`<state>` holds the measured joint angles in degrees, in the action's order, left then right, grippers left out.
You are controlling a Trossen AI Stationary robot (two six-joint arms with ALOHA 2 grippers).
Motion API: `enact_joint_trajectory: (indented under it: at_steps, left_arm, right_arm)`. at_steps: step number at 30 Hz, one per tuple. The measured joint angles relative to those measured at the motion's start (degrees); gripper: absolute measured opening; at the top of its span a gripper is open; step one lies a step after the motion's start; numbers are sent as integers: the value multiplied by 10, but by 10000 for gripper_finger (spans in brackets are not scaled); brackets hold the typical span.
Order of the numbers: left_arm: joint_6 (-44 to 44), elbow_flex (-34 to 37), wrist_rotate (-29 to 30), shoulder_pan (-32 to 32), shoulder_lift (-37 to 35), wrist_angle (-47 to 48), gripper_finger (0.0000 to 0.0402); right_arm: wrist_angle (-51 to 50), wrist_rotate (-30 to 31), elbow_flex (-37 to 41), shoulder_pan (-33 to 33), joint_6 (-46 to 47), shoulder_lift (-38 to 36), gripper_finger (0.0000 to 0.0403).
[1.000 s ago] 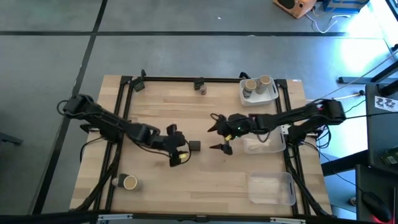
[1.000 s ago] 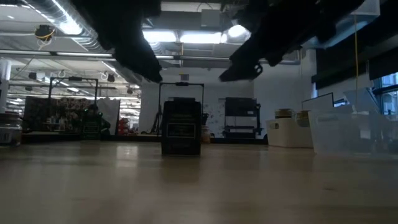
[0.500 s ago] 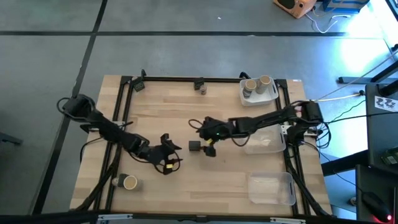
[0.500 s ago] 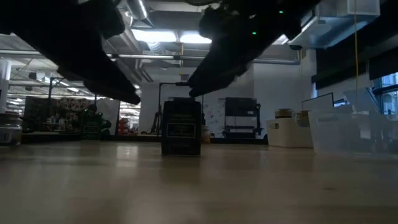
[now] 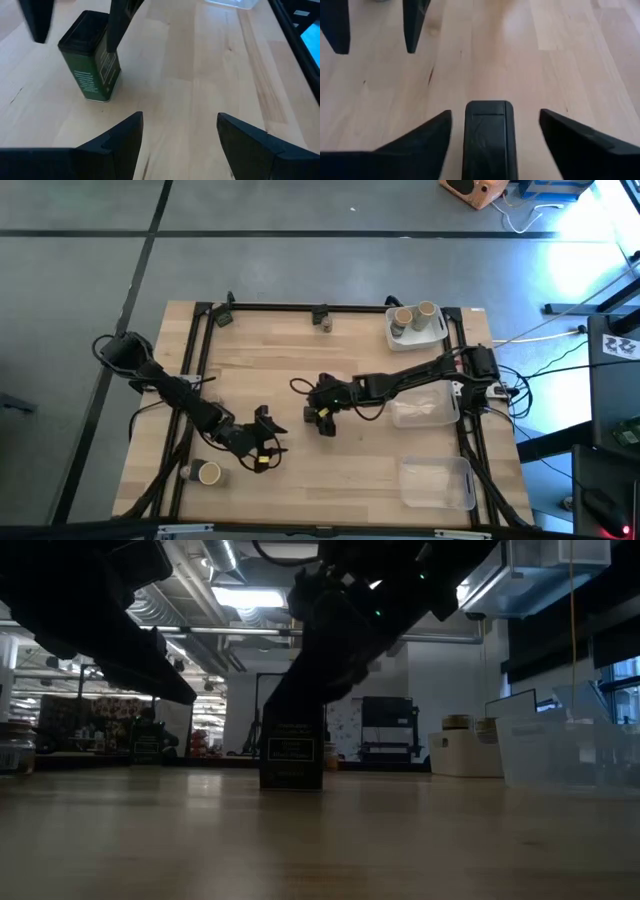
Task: Sort spices by type
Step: Put the middle left black seasoning container into the top transparent bin
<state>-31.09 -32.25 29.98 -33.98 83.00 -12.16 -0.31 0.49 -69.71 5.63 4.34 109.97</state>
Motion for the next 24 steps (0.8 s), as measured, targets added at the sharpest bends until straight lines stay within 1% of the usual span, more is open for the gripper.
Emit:
enact_joint_trajectory:
  at_steps: [3,6,11,14,18,21,24]
  left_arm:
    - [-5,0,0,0,0,1,237]
    - [-3,0,0,0,0,1,237]
    - [-4,0,0,0,0,0,237]
    - [-4,0,0,1,0,0,237]
    - [-4,0,0,1,0,0,237]
    - [-4,0,0,1,0,-1,237]
    - [-4,0,0,1,0,-1,237]
  right_arm:
    - [-12,0,0,0,5,0,234]
    - [-29,5,0,0,6,0,187]
    - [-40,6,0,0,6,-1,134]
    - [-45,10,1,7,6,-7,132]
    - [-59,44,1,23,5,-41,132]
    - [-99,75,1,37,8,-85,132]
    - [-160,112,1,48,25,-133,135]
